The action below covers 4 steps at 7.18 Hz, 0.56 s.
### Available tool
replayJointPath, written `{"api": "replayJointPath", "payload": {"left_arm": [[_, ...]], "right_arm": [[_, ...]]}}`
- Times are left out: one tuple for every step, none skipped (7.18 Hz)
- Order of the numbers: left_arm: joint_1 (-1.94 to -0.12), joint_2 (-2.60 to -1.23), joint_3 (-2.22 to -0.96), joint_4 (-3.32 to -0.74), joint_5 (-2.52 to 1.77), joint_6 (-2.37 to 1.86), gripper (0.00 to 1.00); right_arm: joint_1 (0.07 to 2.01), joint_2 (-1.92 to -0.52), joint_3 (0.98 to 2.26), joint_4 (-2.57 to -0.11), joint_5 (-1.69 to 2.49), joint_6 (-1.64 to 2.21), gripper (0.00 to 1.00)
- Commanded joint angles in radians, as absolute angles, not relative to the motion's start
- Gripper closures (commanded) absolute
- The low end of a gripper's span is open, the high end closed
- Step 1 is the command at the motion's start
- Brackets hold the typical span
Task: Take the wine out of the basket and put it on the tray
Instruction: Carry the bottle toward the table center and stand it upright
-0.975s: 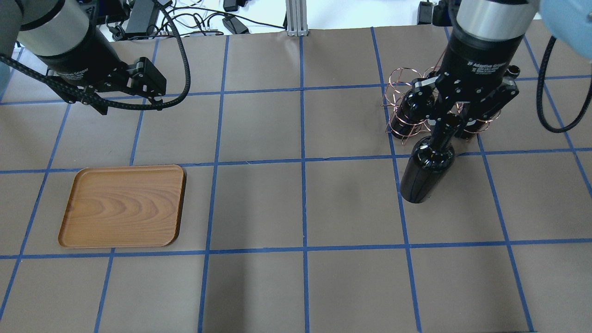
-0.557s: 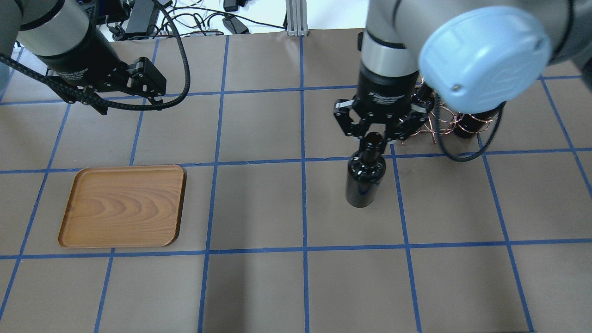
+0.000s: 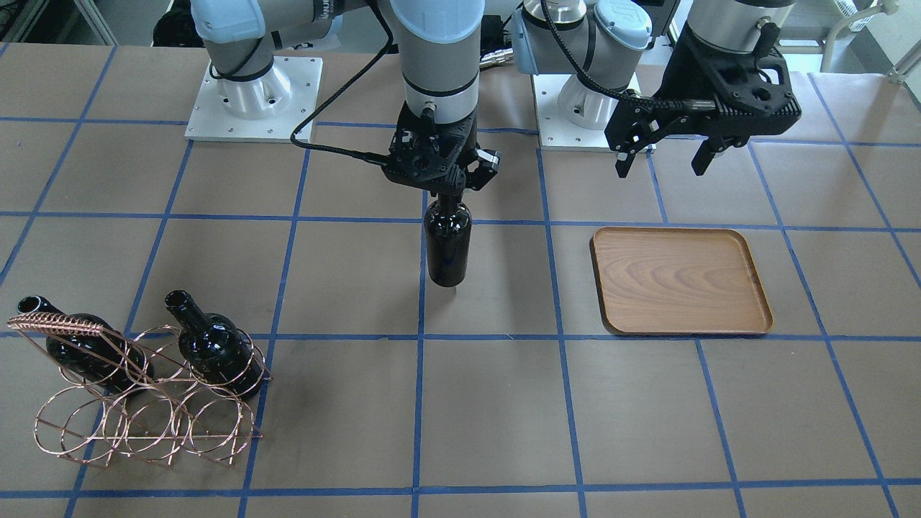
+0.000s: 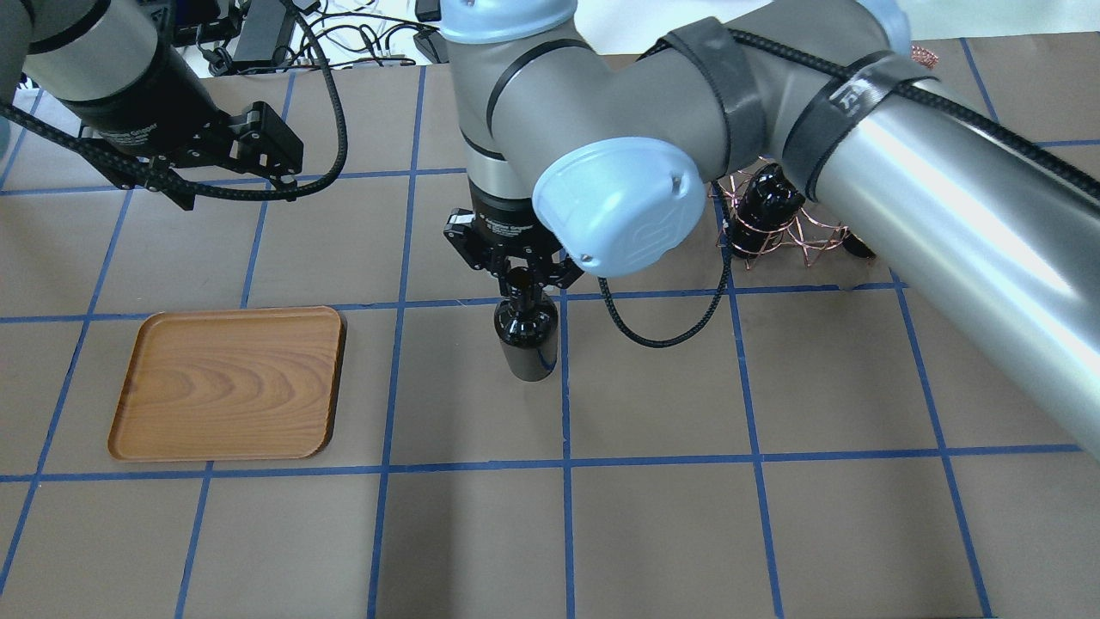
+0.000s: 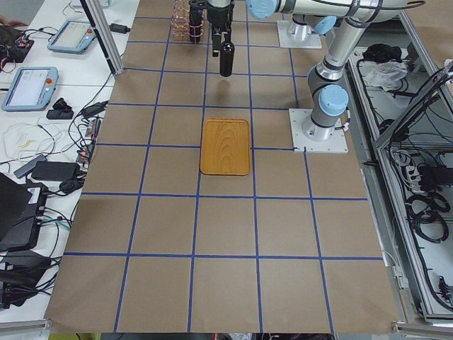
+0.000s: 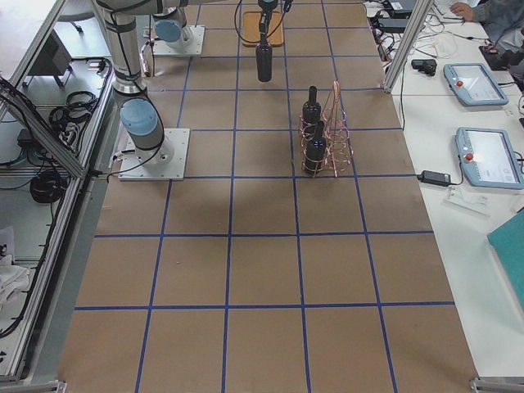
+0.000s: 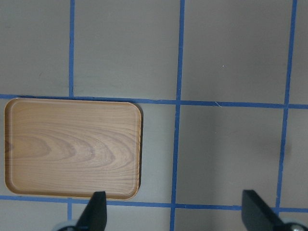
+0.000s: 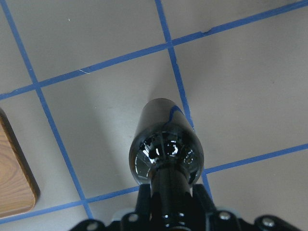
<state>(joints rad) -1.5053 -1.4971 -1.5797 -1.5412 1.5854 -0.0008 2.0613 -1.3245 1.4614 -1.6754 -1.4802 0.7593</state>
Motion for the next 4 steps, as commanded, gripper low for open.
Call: {"api": "replayJointPath", "payload": {"left_arm": [[-1.480, -1.497, -1.578, -1.537, 1.580, 0.002, 0.00], [-1.486, -1.494, -1.582, -1.537, 1.577, 0.002, 0.00], [-1.488, -1.496, -1.582, -1.537, 1.575, -0.005, 0.00], [-1.489, -1.496, -1.583, -1.536, 1.577, -0.002, 0.00]], "right_arm": [[2.080, -1.313, 1.466, -1.706, -1.479, 0.770, 0.53], [2.082, -1.312, 1.470, -1.704, -1.486, 0.767, 0.19], [2.080, -1.310, 1.468, -1.716, -1.489, 0.759, 0.17], [2.066, -1.316, 1.459, -1.723, -1.491, 0.740, 0.08]]}}
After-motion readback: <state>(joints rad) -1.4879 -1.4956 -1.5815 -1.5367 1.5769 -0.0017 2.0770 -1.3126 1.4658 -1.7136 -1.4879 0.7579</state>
